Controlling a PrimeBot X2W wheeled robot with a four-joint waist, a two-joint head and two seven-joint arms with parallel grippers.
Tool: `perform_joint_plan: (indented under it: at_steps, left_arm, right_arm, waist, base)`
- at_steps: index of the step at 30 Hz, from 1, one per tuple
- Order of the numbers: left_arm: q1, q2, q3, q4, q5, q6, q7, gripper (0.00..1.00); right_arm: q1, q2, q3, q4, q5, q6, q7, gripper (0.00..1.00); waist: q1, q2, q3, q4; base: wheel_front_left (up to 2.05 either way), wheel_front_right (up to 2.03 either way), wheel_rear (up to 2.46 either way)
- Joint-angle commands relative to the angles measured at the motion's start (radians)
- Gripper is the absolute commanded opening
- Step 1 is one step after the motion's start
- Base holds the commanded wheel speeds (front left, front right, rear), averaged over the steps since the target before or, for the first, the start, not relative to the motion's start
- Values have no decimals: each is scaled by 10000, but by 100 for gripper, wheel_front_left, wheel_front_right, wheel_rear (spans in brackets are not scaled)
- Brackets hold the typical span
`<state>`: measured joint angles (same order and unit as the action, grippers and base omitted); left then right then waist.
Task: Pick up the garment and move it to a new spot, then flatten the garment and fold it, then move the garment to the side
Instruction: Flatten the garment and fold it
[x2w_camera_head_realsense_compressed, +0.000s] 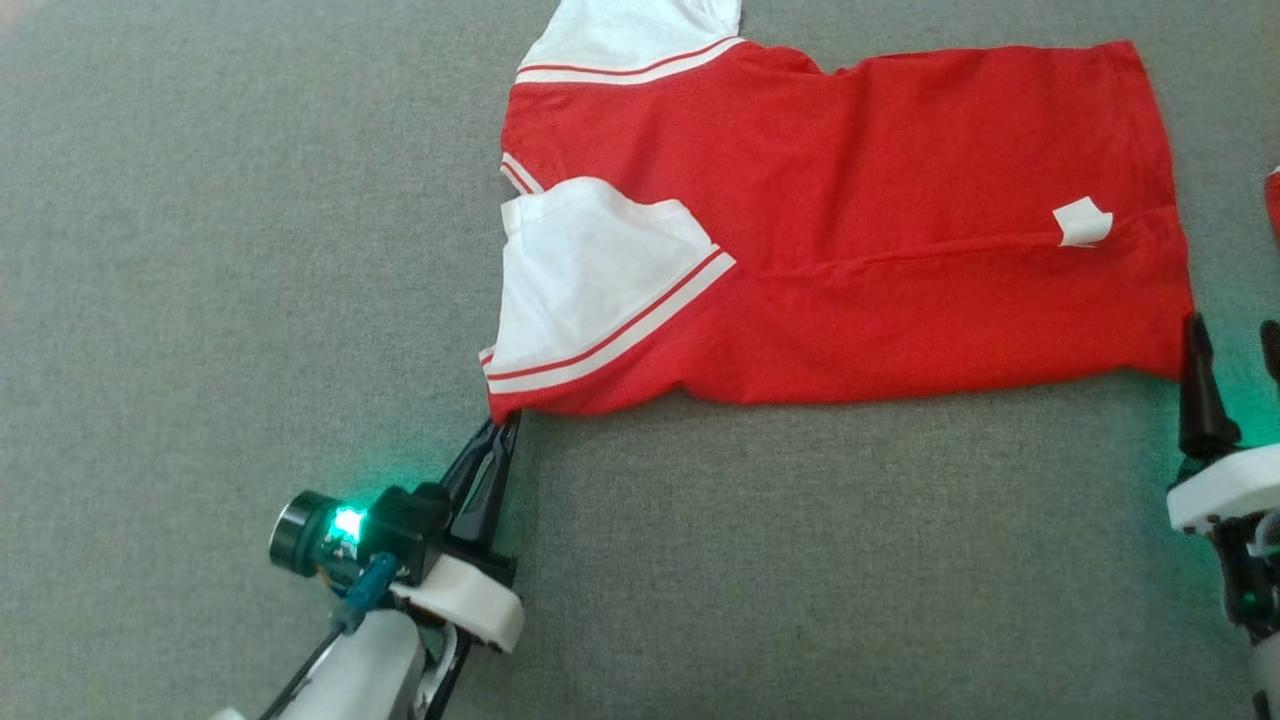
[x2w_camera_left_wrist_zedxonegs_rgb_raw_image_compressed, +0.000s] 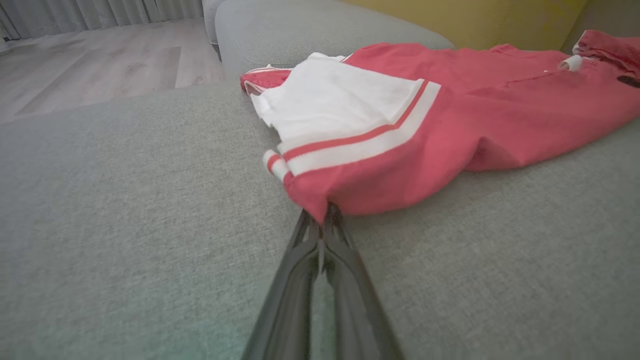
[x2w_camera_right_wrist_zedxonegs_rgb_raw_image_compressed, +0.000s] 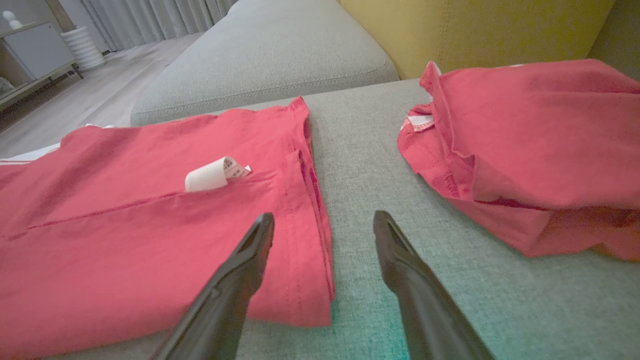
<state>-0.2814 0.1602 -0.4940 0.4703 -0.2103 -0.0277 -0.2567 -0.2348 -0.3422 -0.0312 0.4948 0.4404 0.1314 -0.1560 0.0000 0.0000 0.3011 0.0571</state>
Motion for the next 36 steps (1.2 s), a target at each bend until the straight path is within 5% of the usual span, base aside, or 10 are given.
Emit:
perform_joint_plan:
  at_steps: [1,7,8,9,10,23,36]
  left_arm:
    - [-25,236,259,-323,44,-32,-49,0]
    - [193,353,251,-585,-30,30,-14,0]
    - [250,339,254,-618,-79,40,20,0]
    - [308,317,267,-655,-135,64,55,0]
    - [364,309,256,-698,-157,87,80,0]
    - [1403,729,53,-1588,-366,140,605,0]
    - [3039,1670,-225,-3242,-439,303,1727,0]
  right_arm:
    - [62,-302,137,-176,49,-7,95,100]
    - [-171,-260,606,393,483,-7,1113,100]
    - [-193,-281,720,421,577,-7,1255,85]
    - [-201,-319,801,442,656,-7,1349,34]
    - [-179,-366,892,440,732,-7,1416,0]
    - [1036,-1396,1049,-793,1423,-7,1698,0]
    - [3921,-1803,-137,-3100,1564,-7,2774,0]
  waist:
    - [0,0,-18,-2]
    - [0,0,-54,3]
    - [0,0,-66,9]
    - [0,0,-78,18]
    - [0,0,-97,33]
    - [0,0,-477,233]
    - [0,0,-461,155]
  base:
    - [0,0,0]
    - [0,0,0]
    - [0,0,0]
    - [0,0,0]
    - [0,0,0]
    - [0,0,0]
    - [0,0,0]
